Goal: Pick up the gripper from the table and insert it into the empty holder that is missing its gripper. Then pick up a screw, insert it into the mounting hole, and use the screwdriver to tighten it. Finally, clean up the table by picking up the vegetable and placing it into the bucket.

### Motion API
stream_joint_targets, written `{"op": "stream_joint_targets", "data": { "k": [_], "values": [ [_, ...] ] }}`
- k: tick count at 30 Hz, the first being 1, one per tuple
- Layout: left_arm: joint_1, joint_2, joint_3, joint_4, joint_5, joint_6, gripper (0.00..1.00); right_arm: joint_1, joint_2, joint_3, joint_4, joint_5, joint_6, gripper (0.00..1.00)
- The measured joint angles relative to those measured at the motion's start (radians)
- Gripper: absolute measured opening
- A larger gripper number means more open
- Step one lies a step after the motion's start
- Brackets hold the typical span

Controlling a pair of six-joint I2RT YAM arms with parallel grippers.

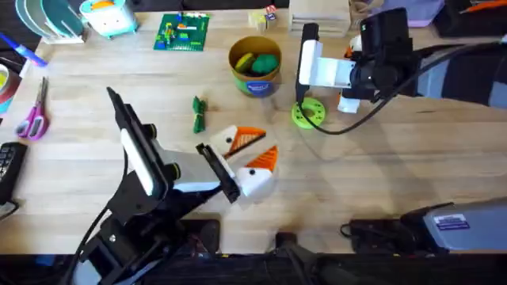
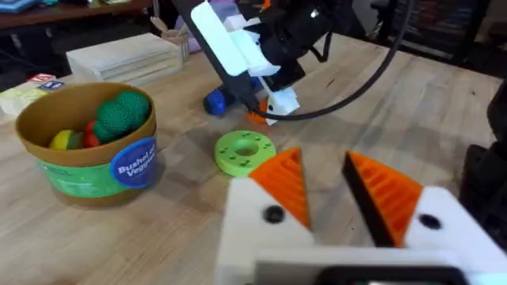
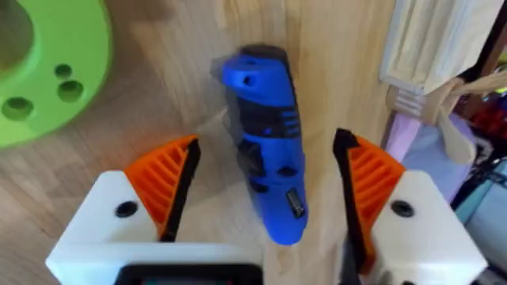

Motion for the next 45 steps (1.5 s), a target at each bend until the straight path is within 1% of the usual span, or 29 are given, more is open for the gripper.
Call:
{"op": "stream_joint_targets", "data": {
  "k": [2, 3, 4, 5, 15, 19, 21, 24, 26, 28, 32, 34, 37, 38, 40, 42, 45],
  "values": [
    [0.000, 0.000, 0.000, 0.000, 0.000, 0.000, 0.689, 0.000, -0.016, -0.005, -0.015, -0.001, 0.046, 0.994],
    [0.000, 0.000, 0.000, 0.000, 0.000, 0.000, 0.834, 0.000, -0.026, -0.009, -0.020, -0.001, 0.069, 0.994],
    [0.000, 0.000, 0.000, 0.000, 0.000, -0.003, 0.952, 0.000, -0.039, -0.013, -0.022, -0.001, 0.099, 0.994],
    [0.000, 0.000, 0.000, 0.000, 0.000, -0.003, 0.982, 0.000, -0.056, -0.016, -0.023, -0.001, 0.132, 0.994],
    [0.000, 0.000, 0.000, 0.000, -0.002, -0.002, 0.993, 0.000, -0.294, -0.019, -0.022, -0.002, 0.512, 0.994],
    [0.000, 0.000, 0.002, -0.006, -0.032, -0.003, 0.992, 0.000, -0.347, -0.019, -0.021, -0.008, 0.614, 0.994],
    [0.000, 0.000, 0.020, -0.039, -0.079, -0.006, 0.993, 0.000, -0.356, -0.019, -0.022, -0.008, 0.641, 0.994],
    [0.000, 0.000, 0.110, -0.171, -0.198, -0.020, 0.992, 0.004, -0.363, -0.019, -0.022, -0.008, 0.664, 0.994],
    [0.000, 0.006, 0.212, -0.283, -0.294, -0.026, 0.993, 0.014, -0.365, -0.019, -0.022, -0.008, 0.673, 0.994],
    [0.000, 0.031, 0.343, -0.399, -0.396, -0.029, 0.993, 0.032, -0.364, -0.019, -0.022, -0.008, 0.678, 0.994],
    [0.000, 0.141, 0.584, -0.610, -0.565, -0.031, 0.990, 0.072, -0.365, -0.019, -0.022, -0.009, 0.683, 0.994],
    [0.000, 0.216, 0.677, -0.717, -0.622, -0.033, 0.991, 0.088, -0.365, -0.019, -0.021, -0.009, 0.686, 0.994],
    [0.000, 0.344, 0.788, -0.868, -0.679, -0.045, 0.990, 0.104, -0.364, -0.019, -0.022, -0.009, 0.688, 0.994],
    [0.000, 0.393, 0.820, -0.914, -0.694, -0.062, 0.990, 0.108, -0.365, -0.019, -0.021, -0.009, 0.689, 0.994],
    [0.005, 0.474, 0.859, -0.966, -0.714, -0.102, 0.990, 0.111, -0.365, -0.019, -0.021, -0.009, 0.689, 0.994],
    [0.019, 0.545, 0.879, -0.977, -0.725, -0.147, 0.990, 0.112, -0.365, -0.019, -0.021, -0.009, 0.689, 0.994],
    [0.051, 0.640, 0.885, -0.952, -0.732, -0.231, 0.990, 0.112, -0.364, -0.019, -0.022, -0.009, 0.690, 0.994]
  ]
}}
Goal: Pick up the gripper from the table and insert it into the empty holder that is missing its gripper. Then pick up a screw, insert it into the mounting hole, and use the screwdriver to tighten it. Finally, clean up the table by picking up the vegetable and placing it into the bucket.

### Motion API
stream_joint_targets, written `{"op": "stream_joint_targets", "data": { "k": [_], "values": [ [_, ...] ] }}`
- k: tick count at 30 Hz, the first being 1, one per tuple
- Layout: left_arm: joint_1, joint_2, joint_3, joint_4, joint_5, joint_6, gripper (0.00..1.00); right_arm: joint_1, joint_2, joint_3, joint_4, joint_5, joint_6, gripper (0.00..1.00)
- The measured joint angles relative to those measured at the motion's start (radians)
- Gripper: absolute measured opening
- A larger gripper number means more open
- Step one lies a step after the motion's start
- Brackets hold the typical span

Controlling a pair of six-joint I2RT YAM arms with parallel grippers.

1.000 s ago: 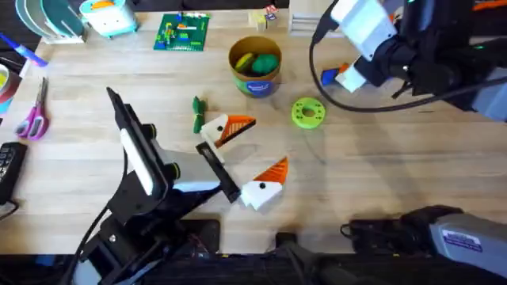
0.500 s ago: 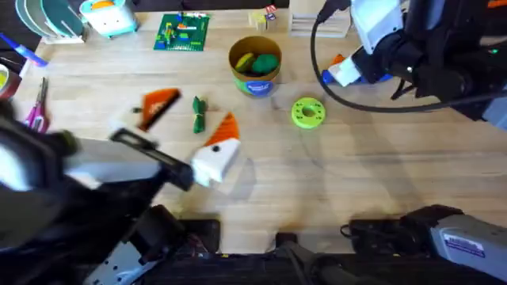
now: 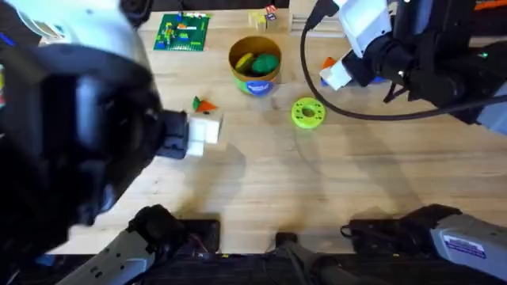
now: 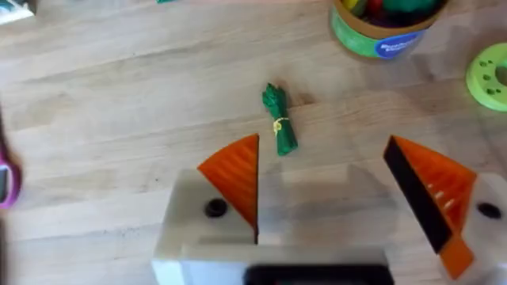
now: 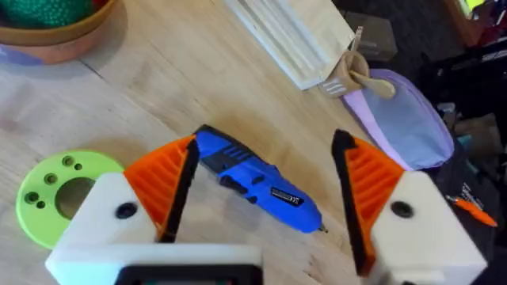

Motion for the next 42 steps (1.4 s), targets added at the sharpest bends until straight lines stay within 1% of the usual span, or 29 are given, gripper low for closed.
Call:
{"op": "stream_joint_targets", "data": {
  "k": [2, 4, 7, 9, 10, 11, 14, 16, 18, 20, 22, 23, 25, 28, 33, 36, 38, 39, 40, 42],
  "values": [
    [0.018, 0.057, 0.000, 0.018, 0.003, -0.051, 0.990, 0.000, 0.000, 0.000, 0.000, 0.000, 0.001, 0.994],
    [0.025, 0.101, 0.000, 0.014, 0.005, -0.083, 0.992, 0.000, 0.000, 0.000, 0.000, 0.000, 0.002, 0.994],
    [0.028, 0.145, 0.000, 0.008, 0.007, -0.118, 0.990, 0.000, 0.000, 0.000, 0.000, 0.000, 0.003, 0.994],
    [0.052, 0.162, 0.000, 0.008, 0.033, -0.137, 0.990, 0.000, 0.000, 0.000, 0.000, 0.000, 0.003, 0.994],
    [0.077, 0.174, 0.000, 0.008, 0.056, -0.143, 0.990, 0.000, 0.000, 0.000, -0.001, 0.000, 0.003, 0.994],
    [0.112, 0.189, 0.001, 0.008, 0.082, -0.149, 0.990, 0.000, 0.000, 0.000, -0.001, 0.000, 0.003, 0.994],
    [0.249, 0.269, 0.002, 0.009, 0.181, -0.153, 0.990, 0.000, 0.000, 0.000, -0.001, 0.000, 0.002, 0.994],
    [0.338, 0.343, 0.002, 0.025, 0.245, -0.140, 0.990, 0.000, 0.000, 0.000, -0.001, 0.000, 0.003, 0.994],
    [0.414, 0.414, 0.002, 0.061, 0.296, -0.120, 0.992, 0.000, 0.000, 0.000, -0.001, 0.000, 0.002, 0.994],
    [0.474, 0.477, 0.002, 0.106, 0.336, -0.087, 0.992, 0.000, 0.000, 0.000, -0.001, 0.000, 0.002, 0.994],
    [0.508, 0.530, 0.002, 0.150, 0.365, -0.048, 0.992, 0.000, 0.000, 0.000, -0.001, 0.000, 0.003, 0.994],
    [0.516, 0.561, 0.002, 0.167, 0.376, -0.026, 0.992, 0.000, 0.000, 0.000, -0.001, 0.000, 0.003, 0.994],
    [0.519, 0.619, 0.002, 0.187, 0.394, 0.010, 0.993, 0.000, 0.000, 0.000, -0.001, 0.000, 0.003, 0.994],
    [0.519, 0.711, 0.002, 0.220, 0.413, 0.045, 0.993, 0.000, 0.000, 0.000, -0.001, 0.000, 0.003, 0.993],
    [0.519, 0.856, 0.002, 0.300, 0.429, 0.068, 0.992, 0.000, 0.000, 0.000, -0.001, 0.000, 0.003, 0.994],
    [0.519, 0.918, 0.002, 0.333, 0.442, 0.073, 0.993, 0.000, 0.000, 0.000, -0.001, 0.000, 0.003, 0.994],
    [0.519, 0.935, 0.012, 0.335, 0.453, 0.075, 0.988, 0.000, 0.000, 0.000, -0.001, 0.000, 0.003, 0.994],
    [0.519, 0.936, 0.016, 0.335, 0.454, 0.078, 0.948, 0.000, 0.000, 0.000, -0.001, 0.000, 0.003, 0.994],
    [0.519, 0.940, 0.017, 0.338, 0.462, 0.079, 0.885, 0.000, 0.000, 0.000, -0.001, 0.000, 0.003, 0.994],
    [0.519, 0.947, 0.024, 0.338, 0.470, 0.080, 0.698, 0.000, 0.000, 0.000, -0.001, 0.000, 0.003, 0.994]
  ]
}}
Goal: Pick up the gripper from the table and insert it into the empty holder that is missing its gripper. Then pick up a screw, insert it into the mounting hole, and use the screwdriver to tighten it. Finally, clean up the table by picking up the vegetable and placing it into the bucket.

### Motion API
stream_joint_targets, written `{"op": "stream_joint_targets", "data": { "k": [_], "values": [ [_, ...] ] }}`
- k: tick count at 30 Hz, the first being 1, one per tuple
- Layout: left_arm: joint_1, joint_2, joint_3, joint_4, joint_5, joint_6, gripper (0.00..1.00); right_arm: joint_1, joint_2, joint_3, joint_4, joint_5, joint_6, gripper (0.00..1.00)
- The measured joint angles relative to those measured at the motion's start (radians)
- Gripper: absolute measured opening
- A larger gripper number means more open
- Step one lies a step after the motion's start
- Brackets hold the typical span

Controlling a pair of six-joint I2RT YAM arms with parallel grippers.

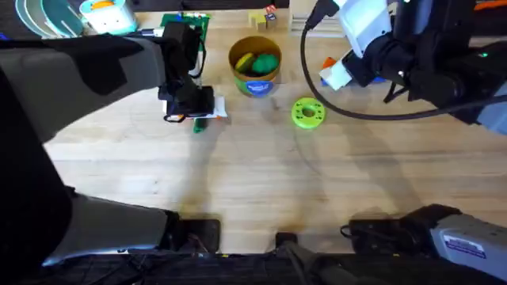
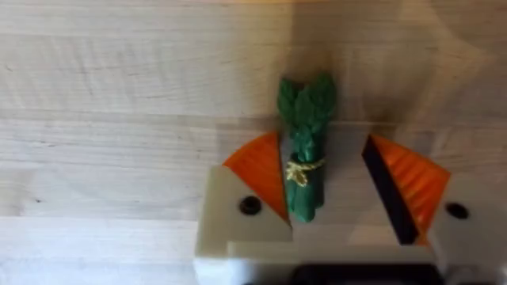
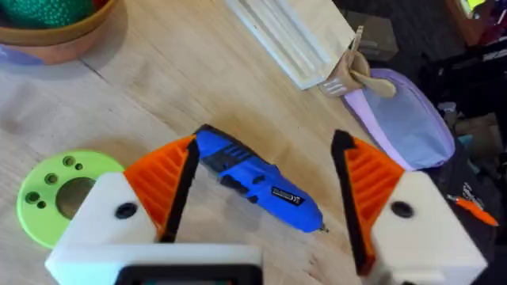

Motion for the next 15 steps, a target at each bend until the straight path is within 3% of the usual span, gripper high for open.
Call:
{"op": "stream_joint_targets", "data": {
  "k": [4, 7, 9, 12, 15],
  "values": [
    [0.001, 0.002, 0.002, -0.007, 0.001, 0.004, 0.408, 0.000, 0.000, 0.000, 0.000, 0.000, 0.000, 0.994],
    [0.002, 0.002, 0.015, -0.033, 0.002, 0.008, 0.103, 0.000, 0.000, 0.000, 0.000, 0.000, 0.000, 0.994],
    [0.002, 0.009, 0.029, -0.068, 0.005, 0.007, 0.048, 0.000, 0.000, 0.000, 0.000, 0.000, 0.000, 0.994],
    [0.002, 0.032, 0.080, -0.143, 0.008, 0.007, 0.044, 0.000, 0.000, 0.000, 0.000, 0.000, 0.000, 0.994],
    [0.002, 0.051, 0.200, -0.221, 0.012, 0.007, 0.041, 0.000, 0.000, 0.000, 0.000, 0.000, 0.000, 0.994]
  ]
}}
